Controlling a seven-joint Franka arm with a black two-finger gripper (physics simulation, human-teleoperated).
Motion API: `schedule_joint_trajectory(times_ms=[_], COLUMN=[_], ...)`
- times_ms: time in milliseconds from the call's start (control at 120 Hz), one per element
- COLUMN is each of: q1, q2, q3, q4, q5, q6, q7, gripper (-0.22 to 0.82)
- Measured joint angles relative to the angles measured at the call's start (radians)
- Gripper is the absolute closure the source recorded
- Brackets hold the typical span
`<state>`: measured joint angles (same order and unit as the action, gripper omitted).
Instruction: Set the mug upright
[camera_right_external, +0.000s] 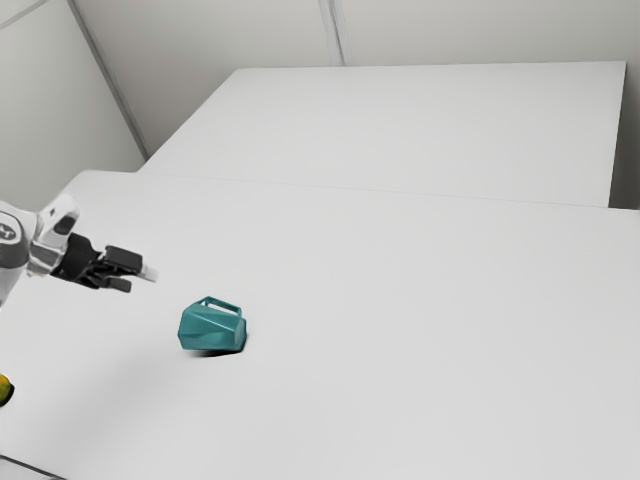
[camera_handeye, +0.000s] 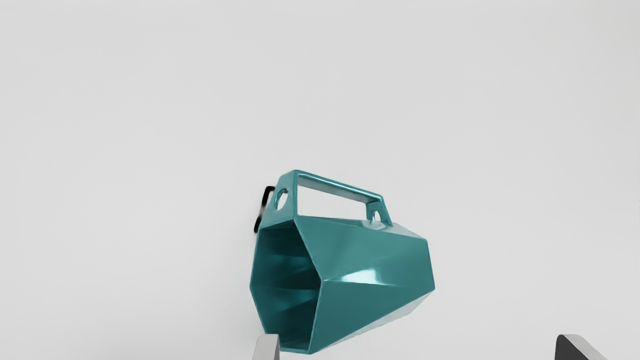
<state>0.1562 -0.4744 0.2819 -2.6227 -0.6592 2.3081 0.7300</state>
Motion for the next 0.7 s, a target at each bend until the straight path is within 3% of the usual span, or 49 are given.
schedule_joint_trajectory(times_ms=[367,700], q1=[0.001,-0.001], q2=[0.202,0.256], q3=[-0.007,-0.077], q4=[-0.002,-0.039], q5=[-0.291,-0.45], q6=[0.055,0.081], q7=[0.471,0.765], gripper=[0.0,0.01])
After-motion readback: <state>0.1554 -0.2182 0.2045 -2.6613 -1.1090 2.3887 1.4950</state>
